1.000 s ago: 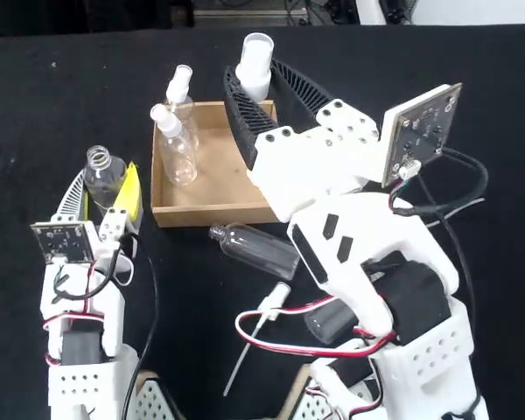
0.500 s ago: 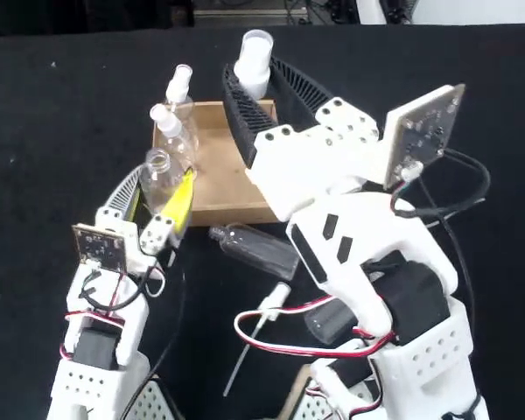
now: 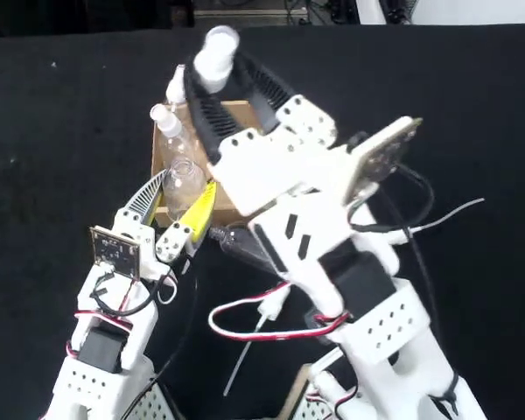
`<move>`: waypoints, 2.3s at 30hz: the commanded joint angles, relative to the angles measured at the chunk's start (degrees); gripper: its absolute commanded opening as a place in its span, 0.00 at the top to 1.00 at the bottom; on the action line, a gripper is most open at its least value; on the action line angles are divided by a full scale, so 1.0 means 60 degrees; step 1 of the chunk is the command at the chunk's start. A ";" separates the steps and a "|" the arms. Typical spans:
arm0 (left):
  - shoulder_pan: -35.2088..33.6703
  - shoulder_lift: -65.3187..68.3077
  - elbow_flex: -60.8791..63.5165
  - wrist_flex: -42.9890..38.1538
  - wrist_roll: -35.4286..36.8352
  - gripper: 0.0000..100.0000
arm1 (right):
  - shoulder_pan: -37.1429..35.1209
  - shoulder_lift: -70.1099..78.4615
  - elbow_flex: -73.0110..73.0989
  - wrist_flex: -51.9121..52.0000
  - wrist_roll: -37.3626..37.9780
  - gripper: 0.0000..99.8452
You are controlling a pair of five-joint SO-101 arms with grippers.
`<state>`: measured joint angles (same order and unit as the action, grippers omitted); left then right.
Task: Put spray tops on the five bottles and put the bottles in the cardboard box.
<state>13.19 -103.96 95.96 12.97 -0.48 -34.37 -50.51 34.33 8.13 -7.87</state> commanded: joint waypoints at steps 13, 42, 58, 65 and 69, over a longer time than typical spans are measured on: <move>0.0139 -0.0088 0.0242 -0.0234 0.0000 0.97 | -0.0557 -0.0271 -0.0462 0.1201 -0.0059 0.99; 0.0066 -0.0088 0.0242 -0.0234 -0.0044 0.97 | -0.1333 -0.0300 0.0256 0.2667 0.0000 0.86; 0.0139 -0.0073 0.0242 -0.0220 0.0000 0.97 | 0.1553 -0.0359 -0.2747 0.7399 0.0015 0.94; 0.0066 -0.0059 0.0242 0.0322 -0.0015 0.97 | 0.5099 -0.0344 0.0974 0.6608 0.0015 0.92; -0.0168 -0.0059 0.0242 0.0029 -0.0059 0.97 | 0.5553 -0.0344 0.3758 0.4381 -0.0059 0.92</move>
<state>13.63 -103.87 95.96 14.64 -0.48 -3.43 -50.51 46.99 44.62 -7.87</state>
